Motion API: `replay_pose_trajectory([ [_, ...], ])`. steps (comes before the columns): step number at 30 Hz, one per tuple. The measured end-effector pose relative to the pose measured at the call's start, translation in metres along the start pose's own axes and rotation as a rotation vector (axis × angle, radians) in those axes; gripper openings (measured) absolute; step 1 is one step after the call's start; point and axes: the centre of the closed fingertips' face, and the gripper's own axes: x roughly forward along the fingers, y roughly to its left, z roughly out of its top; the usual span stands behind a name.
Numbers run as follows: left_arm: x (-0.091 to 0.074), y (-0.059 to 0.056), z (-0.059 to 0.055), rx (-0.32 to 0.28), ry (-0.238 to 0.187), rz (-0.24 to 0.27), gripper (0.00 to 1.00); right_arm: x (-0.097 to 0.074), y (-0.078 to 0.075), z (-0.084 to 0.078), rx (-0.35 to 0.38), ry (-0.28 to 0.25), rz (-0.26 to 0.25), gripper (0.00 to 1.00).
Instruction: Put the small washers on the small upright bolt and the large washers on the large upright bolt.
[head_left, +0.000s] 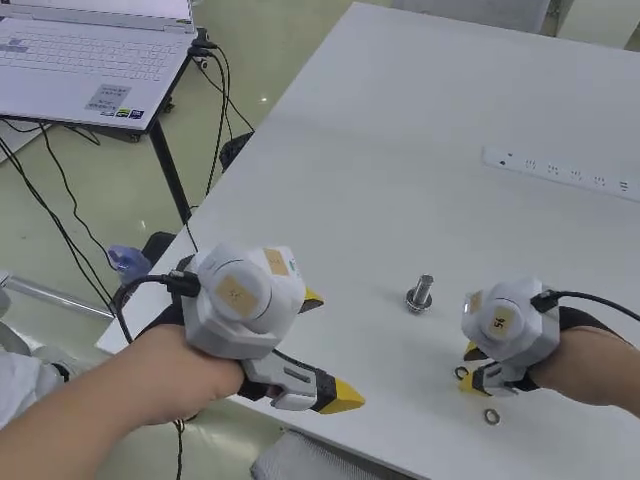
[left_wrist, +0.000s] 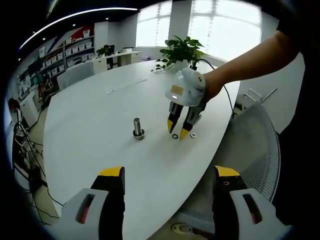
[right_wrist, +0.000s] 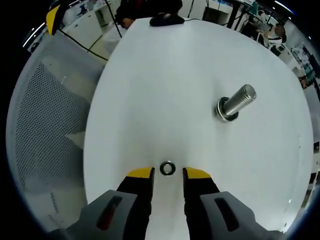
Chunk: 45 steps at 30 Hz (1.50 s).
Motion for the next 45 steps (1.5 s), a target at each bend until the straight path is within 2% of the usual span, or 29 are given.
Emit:
replay_pose_trajectory([
  [10,0.001,-0.002,-0.001,-0.002,-0.004,-0.004,0.7,0.001,-0.001,0.004,0.002,-0.007,-0.008,0.18],
  [24,-0.001,0.002,-0.002,-0.006,-0.005,0.001,0.69,0.001,-0.001,0.003,-0.045,0.037,-0.012,0.15],
  [30,-0.001,0.0,-0.001,-0.006,-0.006,0.0,0.69,0.001,-0.001,0.002,-0.026,0.043,-0.021,0.13],
  [32,-0.001,0.0,0.0,-0.004,-0.008,0.002,0.69,0.001,-0.001,0.002,0.037,0.022,-0.023,0.12],
  [36,0.001,-0.002,0.002,-0.003,-0.011,-0.001,0.69,0.001,-0.002,0.002,0.021,0.027,-0.022,0.12],
  [42,0.002,-0.004,0.002,0.0,-0.009,-0.006,0.69,-0.006,-0.004,-0.001,0.06,0.024,-0.018,0.12],
  [45,0.003,-0.005,0.001,0.001,-0.009,-0.008,0.69,-0.013,-0.006,-0.009,0.077,0.03,-0.021,0.12],
])
